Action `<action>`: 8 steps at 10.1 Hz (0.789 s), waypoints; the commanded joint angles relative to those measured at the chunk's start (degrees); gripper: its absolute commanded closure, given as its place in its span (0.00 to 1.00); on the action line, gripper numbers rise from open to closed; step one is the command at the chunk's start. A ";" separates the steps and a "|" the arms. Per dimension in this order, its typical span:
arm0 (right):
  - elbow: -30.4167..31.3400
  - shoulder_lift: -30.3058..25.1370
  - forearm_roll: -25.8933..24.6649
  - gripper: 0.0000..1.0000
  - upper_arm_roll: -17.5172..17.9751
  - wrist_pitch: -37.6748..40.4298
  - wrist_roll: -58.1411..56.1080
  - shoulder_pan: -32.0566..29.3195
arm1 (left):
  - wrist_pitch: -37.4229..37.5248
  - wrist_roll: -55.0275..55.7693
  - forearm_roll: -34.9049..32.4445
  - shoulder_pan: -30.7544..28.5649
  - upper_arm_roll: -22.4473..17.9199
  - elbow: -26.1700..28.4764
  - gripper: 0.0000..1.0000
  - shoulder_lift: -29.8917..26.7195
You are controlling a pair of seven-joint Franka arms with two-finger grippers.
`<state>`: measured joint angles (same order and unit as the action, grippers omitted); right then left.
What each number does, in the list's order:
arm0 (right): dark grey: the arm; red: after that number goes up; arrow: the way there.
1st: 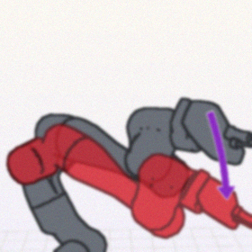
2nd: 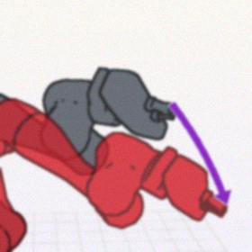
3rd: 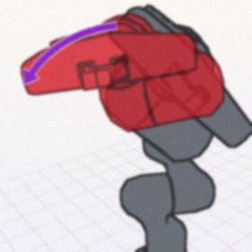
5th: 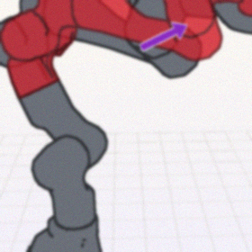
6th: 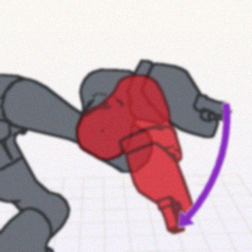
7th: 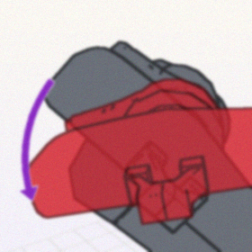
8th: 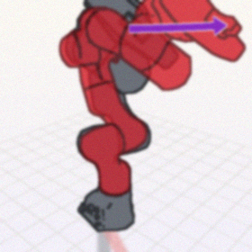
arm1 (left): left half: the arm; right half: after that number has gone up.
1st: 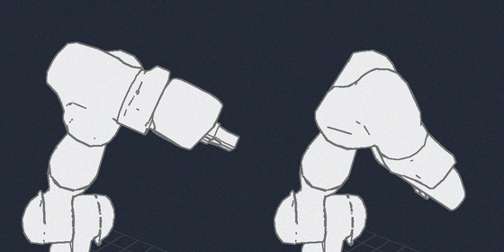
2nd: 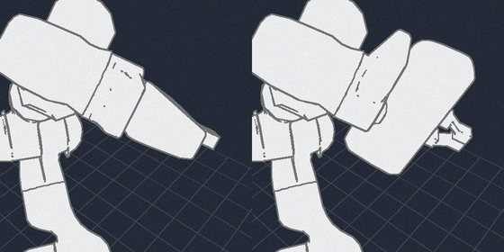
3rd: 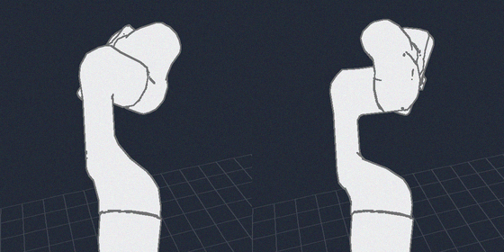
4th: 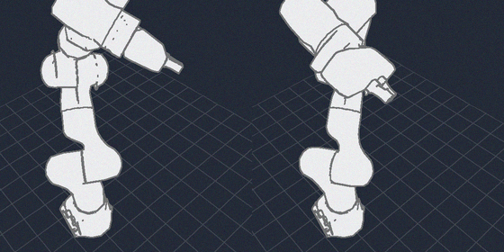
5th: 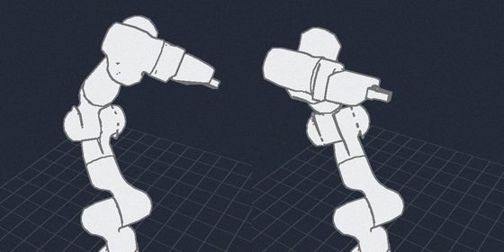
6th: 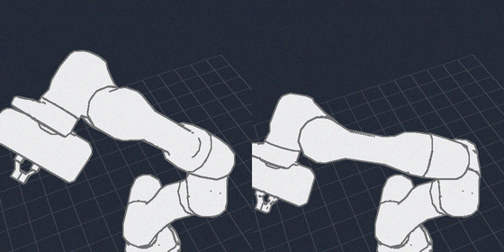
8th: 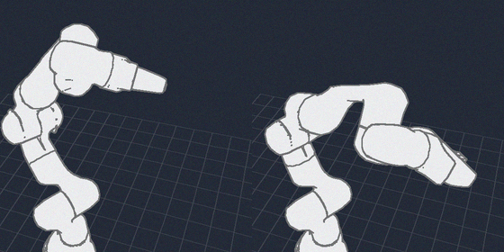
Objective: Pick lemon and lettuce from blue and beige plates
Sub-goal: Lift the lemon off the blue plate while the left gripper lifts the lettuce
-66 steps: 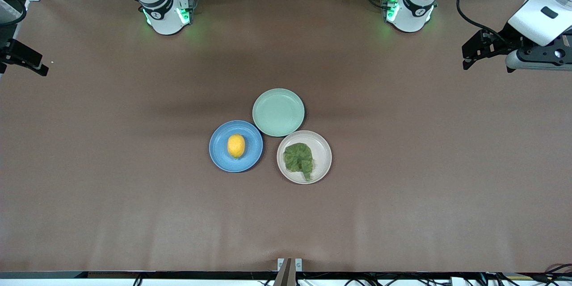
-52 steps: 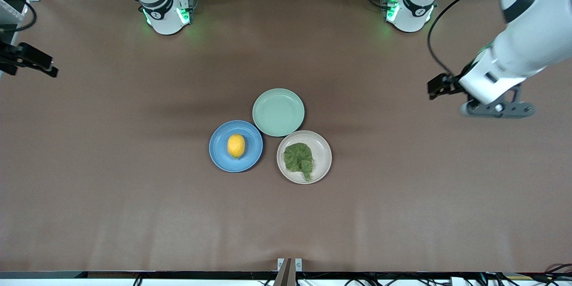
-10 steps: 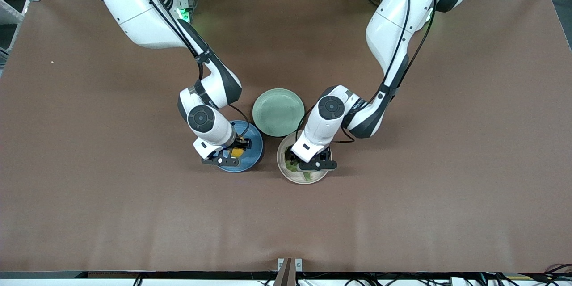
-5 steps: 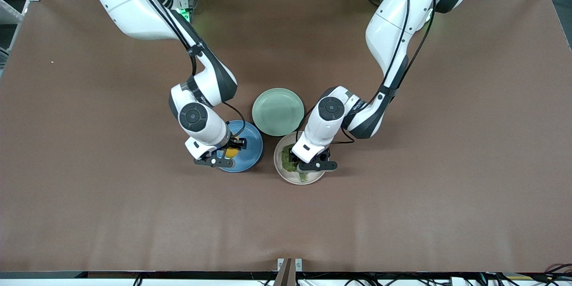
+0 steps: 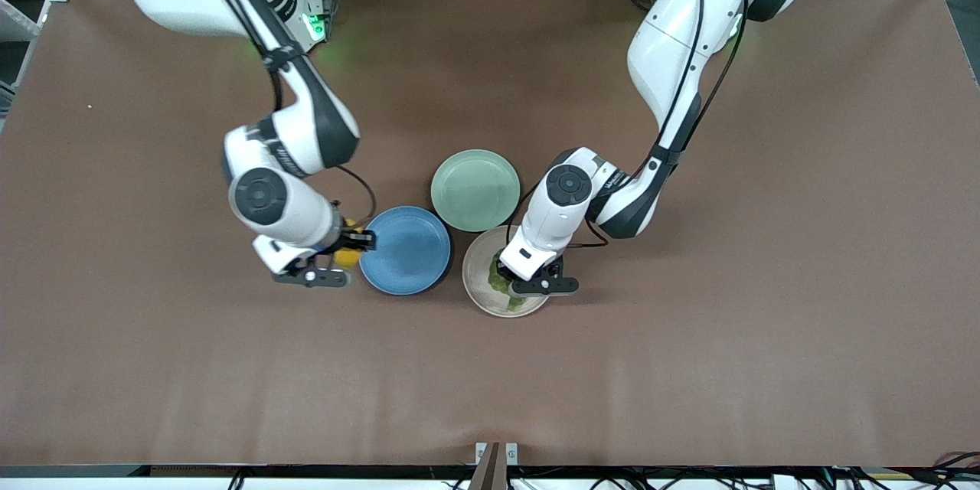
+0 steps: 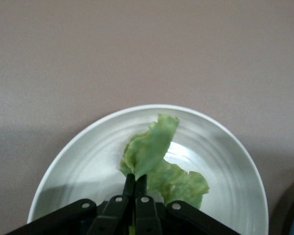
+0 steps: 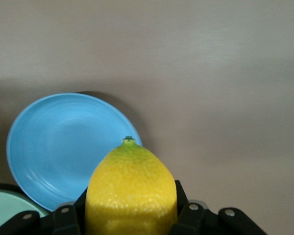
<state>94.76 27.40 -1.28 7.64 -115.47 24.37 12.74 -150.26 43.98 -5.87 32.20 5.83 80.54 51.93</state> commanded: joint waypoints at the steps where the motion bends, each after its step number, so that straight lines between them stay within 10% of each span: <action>1: 3.58 -4.36 -0.47 0.77 0.10 1.30 -1.96 -2.97 | 2.50 0.93 -0.73 -0.29 -0.38 0.58 1.00 -3.05; 8: 10.60 -8.50 -0.92 0.77 -12.12 -2.45 -27.60 -8.33 | 16.57 0.67 0.32 -6.34 -0.03 0.49 1.00 -11.15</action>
<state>101.21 22.05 -1.49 -4.13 -115.40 -0.27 5.12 -135.23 44.16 -5.85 28.20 5.50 79.87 42.35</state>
